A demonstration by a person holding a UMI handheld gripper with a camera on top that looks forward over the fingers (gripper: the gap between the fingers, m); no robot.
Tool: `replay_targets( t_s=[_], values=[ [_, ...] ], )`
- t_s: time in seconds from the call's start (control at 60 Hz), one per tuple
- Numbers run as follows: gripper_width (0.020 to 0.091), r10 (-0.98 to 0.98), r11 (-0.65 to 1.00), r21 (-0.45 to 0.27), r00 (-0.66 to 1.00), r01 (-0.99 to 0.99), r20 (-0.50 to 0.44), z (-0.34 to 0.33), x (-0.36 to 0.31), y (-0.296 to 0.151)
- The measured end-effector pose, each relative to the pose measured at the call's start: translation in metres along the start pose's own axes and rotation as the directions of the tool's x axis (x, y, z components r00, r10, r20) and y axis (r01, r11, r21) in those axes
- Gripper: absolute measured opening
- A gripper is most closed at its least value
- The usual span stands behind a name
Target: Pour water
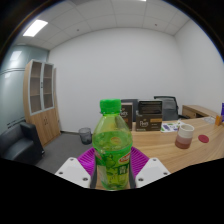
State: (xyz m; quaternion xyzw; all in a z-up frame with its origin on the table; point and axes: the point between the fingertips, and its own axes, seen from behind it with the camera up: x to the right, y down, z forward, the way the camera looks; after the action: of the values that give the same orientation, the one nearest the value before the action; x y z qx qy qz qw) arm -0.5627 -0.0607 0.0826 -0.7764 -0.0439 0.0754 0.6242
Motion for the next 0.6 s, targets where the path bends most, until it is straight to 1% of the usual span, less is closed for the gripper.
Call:
replay_targets(
  t_s=[0.017, 0.033, 0.05, 0.083, 0.1, 0.117, 0.133, 0.267, 0.317, 0.367, 0.417, 0.45, 0.5, 0.517, 0.533, 0.55, 0.567, 0.583, 0.6],
  values=[
    [0.0448, 0.006, 1.000, -0.002, 1.000, -0.006, 0.001, 0.000, 0.000, 0.000],
    [0.0409, 0.012, 1.000, 0.000, 1.000, -0.012, -0.001, 0.001, 0.000, -0.001],
    [0.0388, 0.017, 1.000, 0.001, 1.000, -0.017, -0.009, 0.003, 0.001, 0.000],
    [0.0388, 0.009, 1.000, 0.010, 1.000, -0.009, -0.029, 0.006, 0.005, -0.001],
    [0.0388, -0.002, 1.000, 0.013, 0.999, 0.002, -0.033, 0.012, 0.018, -0.006],
    [0.0365, -0.013, 1.000, 0.017, 0.999, 0.014, -0.044, 0.005, 0.017, -0.004],
    [0.0359, -0.021, 1.000, 0.020, 0.999, 0.022, -0.049, 0.007, 0.017, -0.004],
    [0.0358, 0.016, 0.999, 0.029, 0.999, -0.015, -0.035, 0.009, 0.021, -0.006],
    [0.0359, 0.048, 0.999, 0.009, 0.998, -0.048, -0.028, 0.010, 0.020, -0.004],
    [0.0358, 0.113, 0.993, -0.029, 0.993, -0.113, -0.020, 0.011, 0.020, -0.001],
    [0.0359, 0.194, 0.979, -0.055, 0.981, -0.194, -0.006, 0.011, 0.028, -0.009],
    [0.0360, 0.260, 0.964, -0.057, 0.966, -0.260, -0.002, 0.011, 0.028, -0.014],
    [0.0360, 0.351, 0.936, -0.039, 0.936, -0.351, -0.003, 0.014, 0.034, -0.029],
    [0.0359, 0.384, 0.922, -0.050, 0.923, -0.383, -0.003, 0.017, 0.040, -0.036],
    [0.0359, 0.426, 0.904, -0.040, 0.905, -0.425, -0.006, 0.017, 0.039, -0.039],
    [0.0358, 0.459, 0.887, -0.050, 0.888, -0.459, -0.007, 0.023, 0.062, -0.055],
    [0.0359, 0.505, 0.862, -0.039, 0.863, -0.505, -0.011, 0.020, 0.044, -0.046],
    [0.0358, 0.541, 0.839, -0.050, 0.841, -0.542, -0.016, 0.027, 0.067, -0.061],
    [0.0357, 0.583, 0.811, -0.050, 0.812, -0.583, -0.025, 0.029, 0.071, -0.064]
  ],
)
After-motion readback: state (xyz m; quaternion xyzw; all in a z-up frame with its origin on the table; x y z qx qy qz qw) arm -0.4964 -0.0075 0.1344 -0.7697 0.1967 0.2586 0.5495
